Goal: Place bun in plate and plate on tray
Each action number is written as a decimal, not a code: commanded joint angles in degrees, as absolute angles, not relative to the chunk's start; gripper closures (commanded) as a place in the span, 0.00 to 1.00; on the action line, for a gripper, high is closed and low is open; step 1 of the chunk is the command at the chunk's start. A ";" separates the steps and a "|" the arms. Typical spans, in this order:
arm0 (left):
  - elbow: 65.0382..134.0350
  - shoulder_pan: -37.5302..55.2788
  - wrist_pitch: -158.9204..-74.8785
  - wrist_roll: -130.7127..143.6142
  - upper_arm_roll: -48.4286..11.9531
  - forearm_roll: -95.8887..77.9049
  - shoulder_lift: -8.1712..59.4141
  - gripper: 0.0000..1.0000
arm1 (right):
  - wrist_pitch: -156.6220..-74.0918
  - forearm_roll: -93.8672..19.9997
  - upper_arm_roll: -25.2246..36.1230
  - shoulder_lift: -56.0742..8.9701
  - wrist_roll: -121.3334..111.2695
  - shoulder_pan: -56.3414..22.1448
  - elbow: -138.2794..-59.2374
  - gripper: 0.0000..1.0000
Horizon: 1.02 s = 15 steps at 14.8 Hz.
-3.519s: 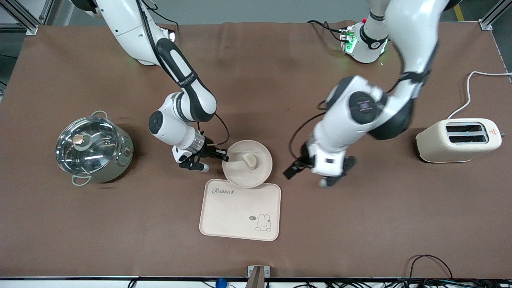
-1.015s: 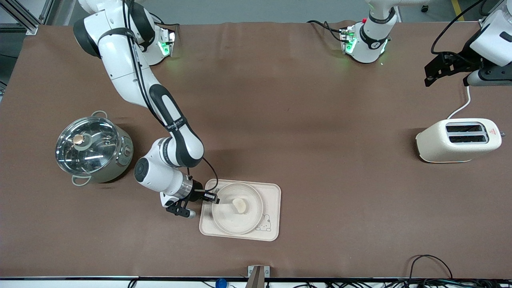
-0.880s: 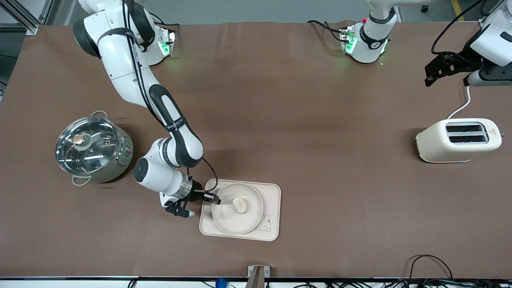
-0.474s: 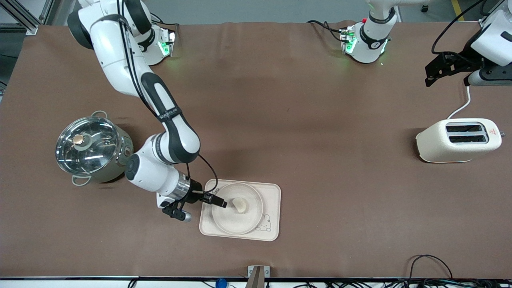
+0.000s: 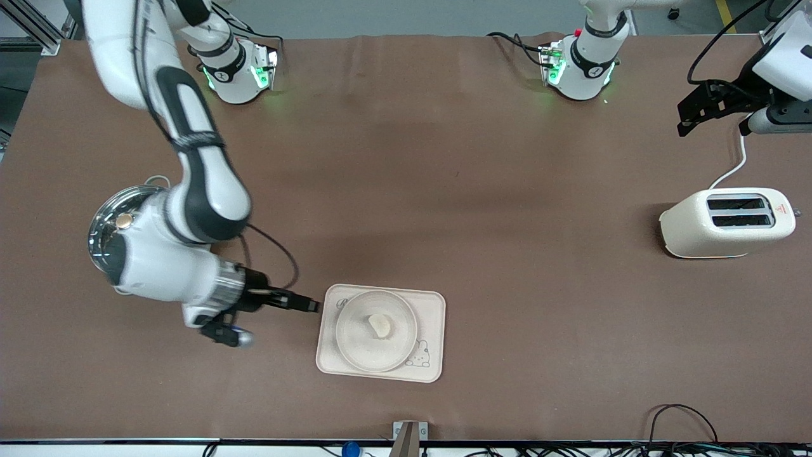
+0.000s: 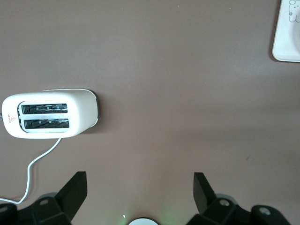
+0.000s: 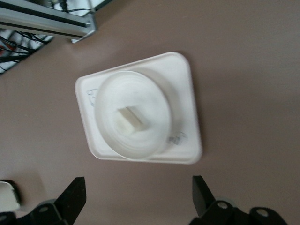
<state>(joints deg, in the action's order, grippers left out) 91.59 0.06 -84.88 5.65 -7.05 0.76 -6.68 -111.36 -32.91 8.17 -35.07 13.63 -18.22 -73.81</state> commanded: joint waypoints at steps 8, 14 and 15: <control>90.62 0.18 -82.53 4.92 -6.86 1.58 -7.12 0.00 | -89.83 -0.20 5.74 -3.37 1.33 -5.48 -88.05 0.00; 89.74 0.26 -81.83 4.92 -6.86 1.58 -6.94 0.00 | -87.89 5.54 -2.37 6.49 1.05 3.87 -92.54 0.00; 89.56 0.35 -81.83 4.92 -6.86 1.58 -6.94 0.00 | -87.80 5.28 -2.20 6.59 1.14 4.13 -92.72 0.00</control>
